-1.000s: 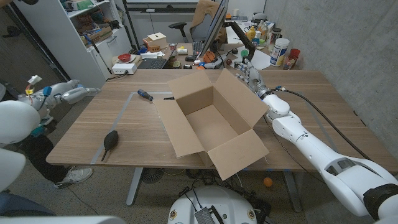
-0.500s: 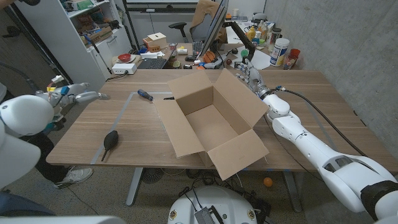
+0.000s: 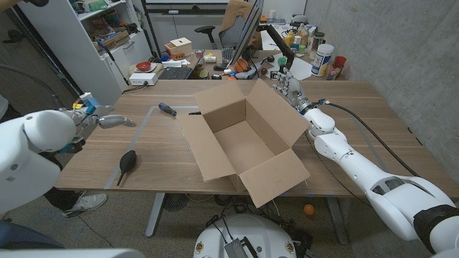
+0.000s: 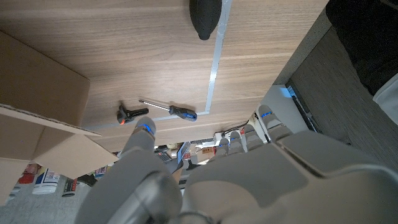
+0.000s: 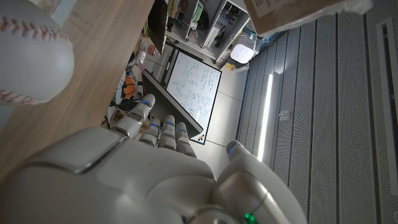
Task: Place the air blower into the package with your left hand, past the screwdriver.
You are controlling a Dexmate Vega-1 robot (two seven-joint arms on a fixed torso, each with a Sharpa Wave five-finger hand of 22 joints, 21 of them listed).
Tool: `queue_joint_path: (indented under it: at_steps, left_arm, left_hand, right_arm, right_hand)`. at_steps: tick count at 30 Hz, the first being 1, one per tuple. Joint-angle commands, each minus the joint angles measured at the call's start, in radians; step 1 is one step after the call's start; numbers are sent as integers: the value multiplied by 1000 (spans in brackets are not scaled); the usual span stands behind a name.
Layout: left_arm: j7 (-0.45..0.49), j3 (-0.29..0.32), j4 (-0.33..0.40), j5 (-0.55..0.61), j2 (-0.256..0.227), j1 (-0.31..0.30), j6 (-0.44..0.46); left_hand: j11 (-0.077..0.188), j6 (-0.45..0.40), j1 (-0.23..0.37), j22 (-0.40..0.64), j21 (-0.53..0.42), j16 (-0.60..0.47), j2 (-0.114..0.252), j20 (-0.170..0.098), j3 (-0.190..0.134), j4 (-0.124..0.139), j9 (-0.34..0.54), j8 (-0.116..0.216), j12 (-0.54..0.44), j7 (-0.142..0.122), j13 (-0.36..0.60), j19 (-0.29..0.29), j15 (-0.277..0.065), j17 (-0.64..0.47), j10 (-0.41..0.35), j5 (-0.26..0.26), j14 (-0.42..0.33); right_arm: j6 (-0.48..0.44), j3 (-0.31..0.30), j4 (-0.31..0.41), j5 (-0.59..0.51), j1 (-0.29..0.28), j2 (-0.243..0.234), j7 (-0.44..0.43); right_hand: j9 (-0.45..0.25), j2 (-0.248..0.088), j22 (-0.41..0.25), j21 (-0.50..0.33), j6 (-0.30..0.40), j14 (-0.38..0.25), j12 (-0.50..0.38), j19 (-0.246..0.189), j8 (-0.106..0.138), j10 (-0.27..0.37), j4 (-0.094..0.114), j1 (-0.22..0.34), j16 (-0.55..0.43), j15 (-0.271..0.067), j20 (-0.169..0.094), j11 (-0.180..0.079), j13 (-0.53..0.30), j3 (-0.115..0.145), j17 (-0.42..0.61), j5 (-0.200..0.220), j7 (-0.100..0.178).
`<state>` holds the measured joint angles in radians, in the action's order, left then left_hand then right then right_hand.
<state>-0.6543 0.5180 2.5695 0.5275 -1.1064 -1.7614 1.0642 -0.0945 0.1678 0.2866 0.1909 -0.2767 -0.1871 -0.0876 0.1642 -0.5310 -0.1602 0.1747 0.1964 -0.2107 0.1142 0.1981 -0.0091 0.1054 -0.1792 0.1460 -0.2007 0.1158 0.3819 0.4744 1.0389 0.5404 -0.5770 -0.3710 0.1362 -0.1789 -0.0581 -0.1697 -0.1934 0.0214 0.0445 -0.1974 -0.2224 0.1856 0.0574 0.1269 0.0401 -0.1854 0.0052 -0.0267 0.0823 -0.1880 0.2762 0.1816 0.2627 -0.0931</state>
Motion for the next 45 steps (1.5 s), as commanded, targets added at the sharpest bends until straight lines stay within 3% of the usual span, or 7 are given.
queue_joint_path:
  at_steps: [1, 7, 12, 20, 45]
  left_arm:
    - [-59, -25, -12, -13, -76, -2, 67]
    - [-73, -32, -36, -37, -113, -6, 103]
    - [-58, -40, -69, -70, -104, -1, 64]
    - [-16, -91, -114, -131, -129, 32, 61]
    - [54, -226, -201, -334, -307, 119, 102]
  left_hand:
    - [0, 34, 15, 1, 1, -1, -5, 1, -3, -8, 5, -2, 1, 32, 3, 10, 3, -5, 14, -8, 9]
    - [-3, 34, 24, 1, 2, -1, -11, 1, -1, -10, 5, -1, 0, 34, 3, 12, 6, -5, 15, -10, 9]
    - [-5, 49, 38, 1, 8, 3, -17, -5, 1, -11, 5, -7, 5, 36, 4, 3, 8, -6, 31, -13, 22]
    - [-6, 54, 47, 2, 10, 4, -20, -8, 3, -11, 6, -7, 6, 38, 4, 0, 9, -6, 36, -15, 27]
    - [-16, 89, 86, 6, 25, 3, -25, -11, 17, 1, 6, -11, 9, 43, 7, -19, 15, -8, 78, -25, 59]
  right_arm:
    - [18, 2, -49, 7, 22, 13, 29]
    - [17, 1, -55, 7, 26, 11, 34]
    - [15, -1, -54, 8, 26, 8, 34]
    - [11, 1, -60, 6, 29, 6, 36]
    - [52, 4, -163, 10, 65, 42, 69]
  right_hand:
    - [-3, 9, -4, -6, 3, -5, -5, -10, 7, 5, -2, 0, -4, 3, 0, 2, -6, -4, 0, 6, 0]
    - [-3, 9, -4, -6, 3, -5, -5, -10, 7, 5, -3, 0, -4, 3, 1, 2, -6, -5, 1, 6, 0]
    - [-3, 9, -4, -6, 3, -5, -5, -10, 7, 4, -3, 0, -4, 3, 1, 2, -6, -5, 1, 7, 0]
    - [-3, 9, -4, -5, 4, -5, -5, -10, 7, 4, -3, 0, -4, 3, 2, 2, -6, -6, 1, 7, 0]
    - [-3, 8, -4, -5, 5, -5, -4, -10, 7, 6, -5, 1, -3, 3, 1, 1, -6, -8, 1, 10, 2]
